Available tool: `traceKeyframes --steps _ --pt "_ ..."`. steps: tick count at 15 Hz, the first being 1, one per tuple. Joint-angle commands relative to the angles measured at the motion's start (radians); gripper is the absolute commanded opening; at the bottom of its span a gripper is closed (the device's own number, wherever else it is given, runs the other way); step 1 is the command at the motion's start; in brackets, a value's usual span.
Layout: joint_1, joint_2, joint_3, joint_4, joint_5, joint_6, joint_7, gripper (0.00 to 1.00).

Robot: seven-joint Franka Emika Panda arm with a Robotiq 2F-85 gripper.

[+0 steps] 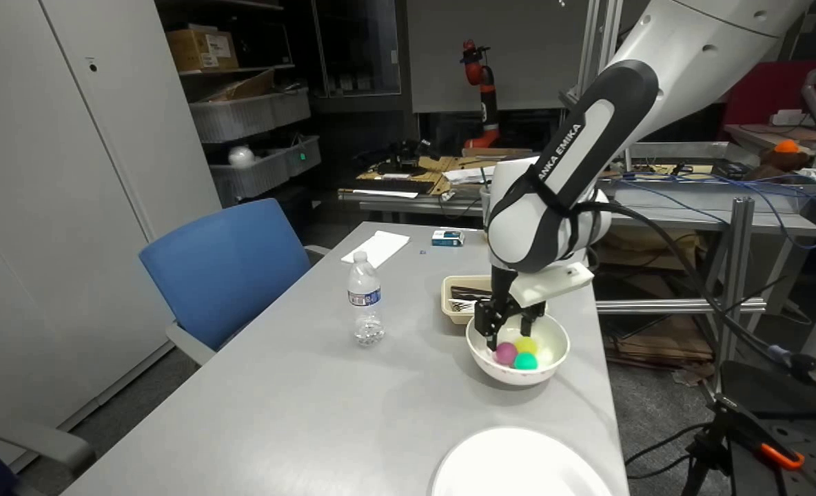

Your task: Get the red object from the white bowl on the right put it on the white plate on the left

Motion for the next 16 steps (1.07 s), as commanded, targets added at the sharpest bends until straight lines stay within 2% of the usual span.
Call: traceKeyframes --steps 1,7,8,10,11,12,16 --pt "-0.013 0.021 0.017 0.016 0.037 0.026 -0.029 0.51" --pt "-0.013 0.007 0.015 0.01 0.038 0.021 -0.026 0.05" --pt "-0.013 0.003 0.015 0.008 0.037 0.019 -0.028 0.0" --pt "-0.009 -0.001 0.011 0.006 0.033 0.018 -0.022 0.0" --pt "-0.008 -0.002 0.009 0.006 0.029 0.01 -0.022 0.26" --pt "-0.006 -0.003 0.008 0.006 0.026 0.008 -0.021 0.27" --pt "0.003 -0.003 0.003 -0.006 0.018 0.01 -0.012 0.55"
